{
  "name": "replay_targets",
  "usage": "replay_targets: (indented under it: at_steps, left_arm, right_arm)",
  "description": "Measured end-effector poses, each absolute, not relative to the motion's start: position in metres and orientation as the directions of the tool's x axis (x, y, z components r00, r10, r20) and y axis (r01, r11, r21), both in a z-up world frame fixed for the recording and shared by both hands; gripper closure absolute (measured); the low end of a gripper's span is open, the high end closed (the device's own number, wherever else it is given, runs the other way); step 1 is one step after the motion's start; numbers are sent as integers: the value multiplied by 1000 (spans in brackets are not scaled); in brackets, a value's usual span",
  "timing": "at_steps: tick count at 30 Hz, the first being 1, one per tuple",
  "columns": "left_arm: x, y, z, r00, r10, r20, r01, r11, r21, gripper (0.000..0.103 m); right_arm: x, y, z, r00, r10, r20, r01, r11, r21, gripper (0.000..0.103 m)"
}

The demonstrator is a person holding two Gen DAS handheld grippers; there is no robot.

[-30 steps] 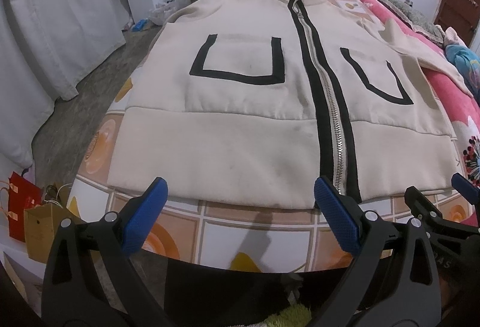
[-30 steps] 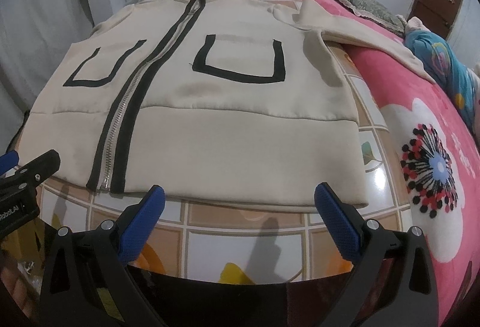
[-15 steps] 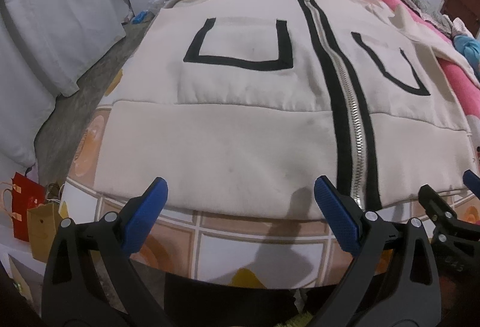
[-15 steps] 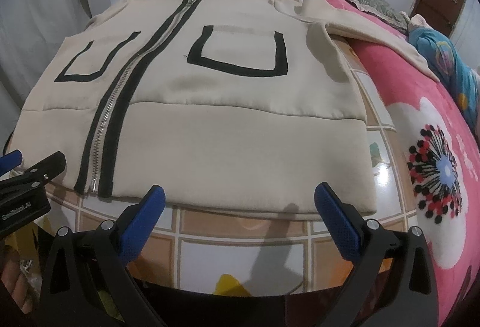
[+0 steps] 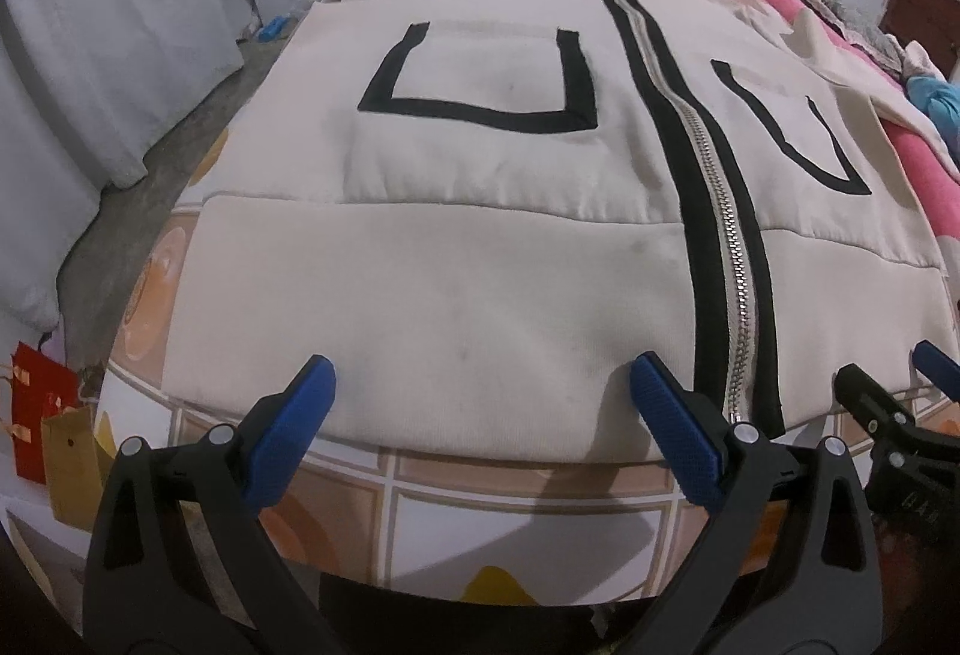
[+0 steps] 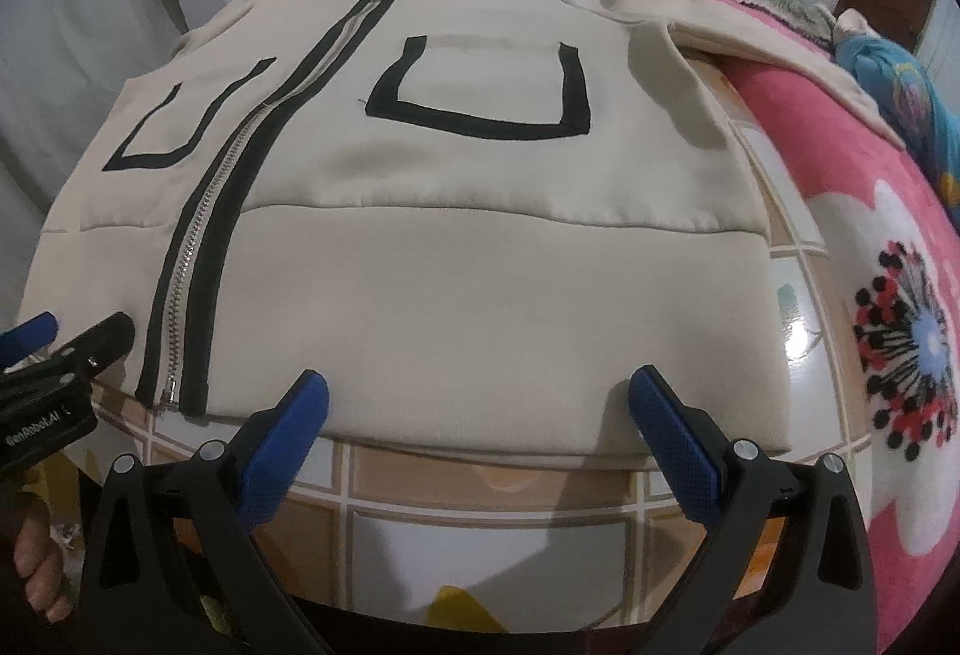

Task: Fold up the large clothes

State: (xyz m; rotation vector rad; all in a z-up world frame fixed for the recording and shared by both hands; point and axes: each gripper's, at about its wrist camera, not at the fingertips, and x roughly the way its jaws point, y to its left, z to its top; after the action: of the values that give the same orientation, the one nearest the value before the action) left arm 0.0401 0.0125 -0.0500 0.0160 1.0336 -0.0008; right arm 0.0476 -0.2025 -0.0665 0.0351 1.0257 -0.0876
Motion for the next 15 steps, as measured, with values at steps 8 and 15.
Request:
replay_targets:
  at_steps: [8,15]
  left_arm:
    - [35,14,-50,549,-16,-835,47,999,11,7]
    - [25,45,-27,639,-17,-769,49,999,18,7]
  right_arm:
    - [44,-205,-67,535,-29,-844,55,999,0,6]
    - [27,-245,-41,583,-37,-812,103,994,29,6]
